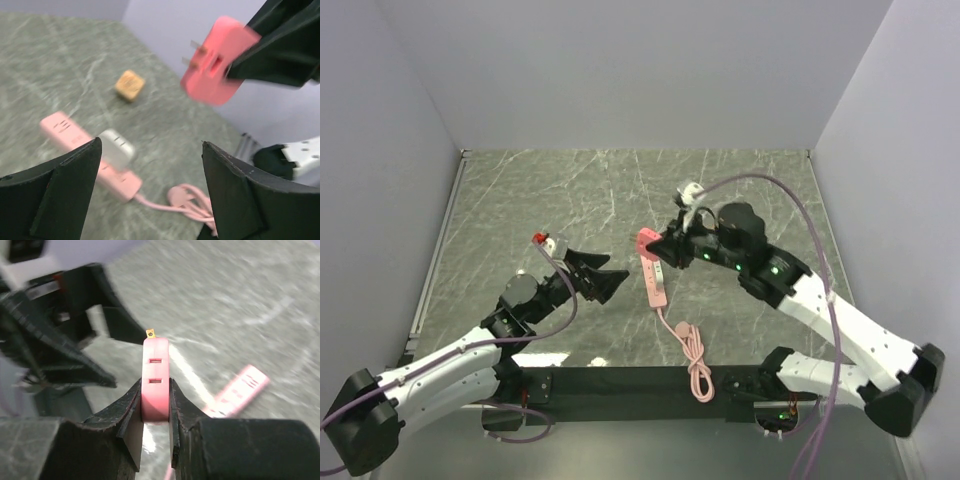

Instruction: Insert the plug

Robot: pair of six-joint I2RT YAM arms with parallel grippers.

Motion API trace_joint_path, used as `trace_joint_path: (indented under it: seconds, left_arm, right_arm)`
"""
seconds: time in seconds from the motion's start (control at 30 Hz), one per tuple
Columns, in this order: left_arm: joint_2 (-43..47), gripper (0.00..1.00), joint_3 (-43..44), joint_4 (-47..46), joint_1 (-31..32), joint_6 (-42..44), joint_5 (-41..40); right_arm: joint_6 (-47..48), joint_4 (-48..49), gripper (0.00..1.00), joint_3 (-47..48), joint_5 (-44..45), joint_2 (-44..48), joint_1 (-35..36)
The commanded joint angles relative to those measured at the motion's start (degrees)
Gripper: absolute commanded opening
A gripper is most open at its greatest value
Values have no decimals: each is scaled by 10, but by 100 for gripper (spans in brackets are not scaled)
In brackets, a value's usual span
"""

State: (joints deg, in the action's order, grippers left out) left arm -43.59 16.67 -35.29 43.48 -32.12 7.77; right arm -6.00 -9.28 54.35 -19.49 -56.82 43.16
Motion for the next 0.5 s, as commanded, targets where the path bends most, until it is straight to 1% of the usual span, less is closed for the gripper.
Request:
trace_joint_path:
  seconds: [0.0,0.03,0.07,0.13,0.17,0.2,0.23,0.27,0.3,0.33,0.37,0.43,0.47]
  left_arm:
    - [-15,87,-22,25,1,27,-76]
    - [-18,87,-23,29,2,26,-93]
    - [-25,87,-25,31,1,22,-101]
    - [-32,87,-27,33,0,16,-129]
    - [-35,87,-30,27,0,15,-130]
    - [-45,87,-35,18,-3,17,-125]
    - [-52,87,-43,-5,-5,16,-118]
    - [-58,87,-45,-12,-8,14,-110]
    - [-71,87,-47,-19,-17,12,-102]
    - [-77,87,-51,-32,-23,11,-95]
    - [-82,87,-54,-37,-29,8,-83]
    - [-84,86,-63,-46,-52,1,-67]
    - [-82,86,-66,-55,-60,0,-54]
  right_arm:
    - [55,-142,0,73,95,-72,0]
    - [72,-160,0,92,110,-93,-2]
    - [79,-201,0,133,140,-141,-1]
    - [84,-244,0,175,167,-190,-1]
    - [85,-276,0,213,175,-236,-2]
    - [86,-289,0,232,184,-259,-6]
    - [88,-318,0,253,185,-281,-11]
    - [87,-332,0,297,185,-324,-17]
    - [86,-347,0,323,183,-347,-24]
    - [84,-361,0,350,163,-369,-41]
    - [81,-390,0,406,153,-409,-47]
    - [84,-422,0,465,136,-449,-54]
    - [85,-461,0,528,139,-489,-58]
